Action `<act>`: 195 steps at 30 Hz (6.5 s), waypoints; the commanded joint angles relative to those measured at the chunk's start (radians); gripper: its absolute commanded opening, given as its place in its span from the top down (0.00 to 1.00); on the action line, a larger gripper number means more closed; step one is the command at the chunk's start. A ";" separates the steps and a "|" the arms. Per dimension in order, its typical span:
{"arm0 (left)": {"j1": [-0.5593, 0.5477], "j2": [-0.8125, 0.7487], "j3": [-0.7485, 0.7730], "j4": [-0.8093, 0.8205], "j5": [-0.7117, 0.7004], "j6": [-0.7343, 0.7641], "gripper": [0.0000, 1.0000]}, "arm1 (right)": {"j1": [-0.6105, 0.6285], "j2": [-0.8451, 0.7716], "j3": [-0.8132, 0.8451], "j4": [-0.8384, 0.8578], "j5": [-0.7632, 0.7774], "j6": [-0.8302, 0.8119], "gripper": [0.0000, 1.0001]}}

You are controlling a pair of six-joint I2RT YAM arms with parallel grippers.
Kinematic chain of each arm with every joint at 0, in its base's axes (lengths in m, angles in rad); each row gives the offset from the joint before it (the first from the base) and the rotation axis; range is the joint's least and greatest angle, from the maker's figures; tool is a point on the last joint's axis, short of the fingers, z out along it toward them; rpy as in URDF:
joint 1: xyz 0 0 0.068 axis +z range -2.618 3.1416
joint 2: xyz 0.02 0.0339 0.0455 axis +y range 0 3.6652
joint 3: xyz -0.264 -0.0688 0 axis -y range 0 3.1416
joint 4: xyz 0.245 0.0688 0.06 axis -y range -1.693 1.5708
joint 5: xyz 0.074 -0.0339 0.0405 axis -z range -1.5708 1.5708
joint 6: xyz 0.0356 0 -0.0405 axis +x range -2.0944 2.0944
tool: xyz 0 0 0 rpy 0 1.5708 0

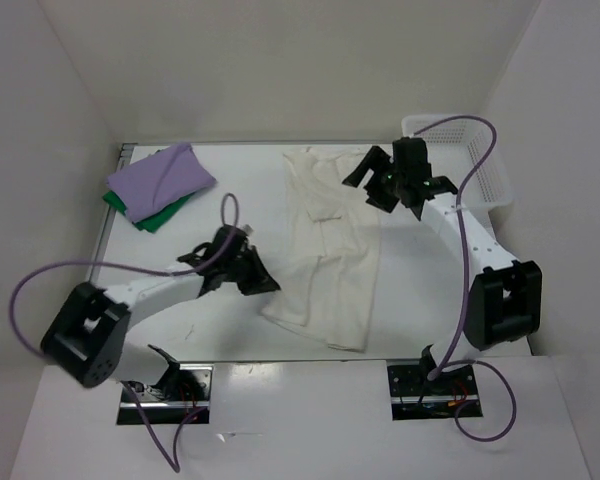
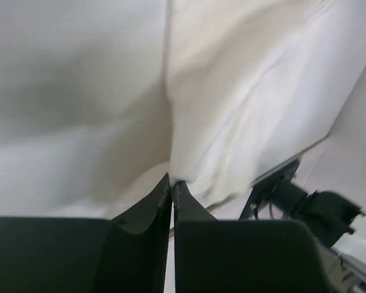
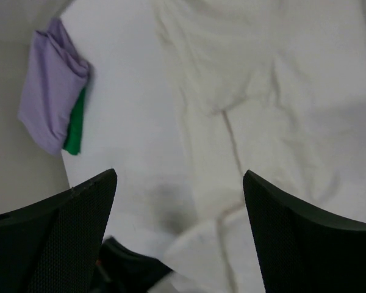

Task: Fold and stack the t-shirts
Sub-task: Rotate the tshirt 90 degrees, then grab the bottom of the folded rectangular tshirt with both arms, then fold the folded rectangular tshirt in 1/3 of the way

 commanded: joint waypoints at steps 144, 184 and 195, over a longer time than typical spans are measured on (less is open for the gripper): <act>0.360 -0.656 -0.492 -0.173 -0.033 0.002 0.70 | 0.311 -0.292 -0.967 0.338 -0.160 0.198 0.77; 0.352 -0.564 0.037 -0.482 -0.047 0.120 1.00 | 0.124 -0.342 -0.491 -0.092 -0.123 -0.020 1.00; 0.506 -0.187 0.175 -0.221 -0.068 0.218 1.00 | 0.106 0.183 -0.021 -0.052 -0.071 -0.152 1.00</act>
